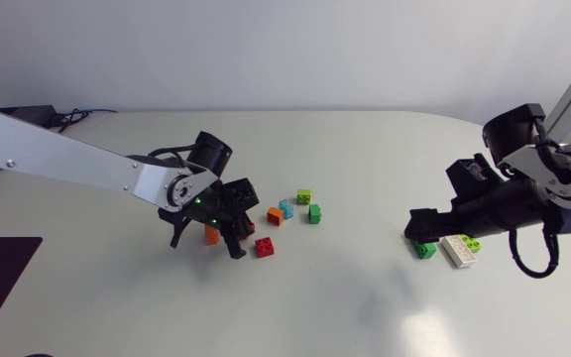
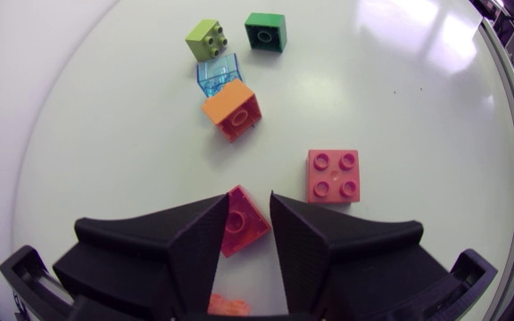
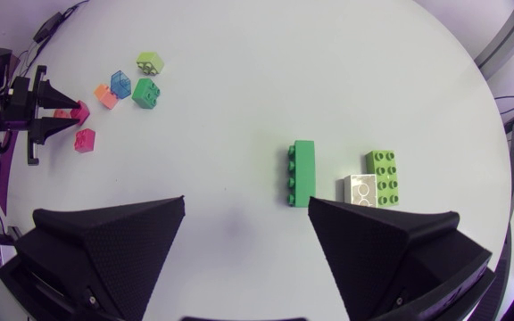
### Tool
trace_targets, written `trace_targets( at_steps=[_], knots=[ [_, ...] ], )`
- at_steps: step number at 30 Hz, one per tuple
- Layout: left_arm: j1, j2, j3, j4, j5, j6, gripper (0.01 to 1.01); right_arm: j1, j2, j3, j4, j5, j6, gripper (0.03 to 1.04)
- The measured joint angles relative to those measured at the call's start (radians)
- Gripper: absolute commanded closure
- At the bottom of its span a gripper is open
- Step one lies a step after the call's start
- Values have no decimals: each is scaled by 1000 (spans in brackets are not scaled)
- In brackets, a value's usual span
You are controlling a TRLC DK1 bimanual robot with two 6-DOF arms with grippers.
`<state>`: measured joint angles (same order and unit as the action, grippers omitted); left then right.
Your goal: Sort duplo bricks by size, large to the right and small to the left
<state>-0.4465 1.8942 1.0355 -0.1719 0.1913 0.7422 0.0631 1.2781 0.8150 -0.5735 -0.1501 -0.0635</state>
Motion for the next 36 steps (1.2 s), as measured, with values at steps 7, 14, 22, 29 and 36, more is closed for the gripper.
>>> trace_targets(
  at_steps=[7, 14, 22, 29, 36],
  knots=[
    [104, -90, -96, -35, 7, 55, 679, 14, -1, 0, 0, 0, 4, 67],
    [120, -168, -109, -58, 4, 57, 646, 23, -9, 0, 0, 0, 19, 67],
    [-31, -194, -51, -68, 24, -4, 649, 23, -41, 0, -9, 0, 19, 67],
    [-143, -95, 45, -69, 63, -37, 649, 21, -60, 0, -26, 0, 19, 67],
    [-165, -45, 57, -89, 81, -48, 651, 16, -64, 0, -27, 0, 19, 67]
  ],
)
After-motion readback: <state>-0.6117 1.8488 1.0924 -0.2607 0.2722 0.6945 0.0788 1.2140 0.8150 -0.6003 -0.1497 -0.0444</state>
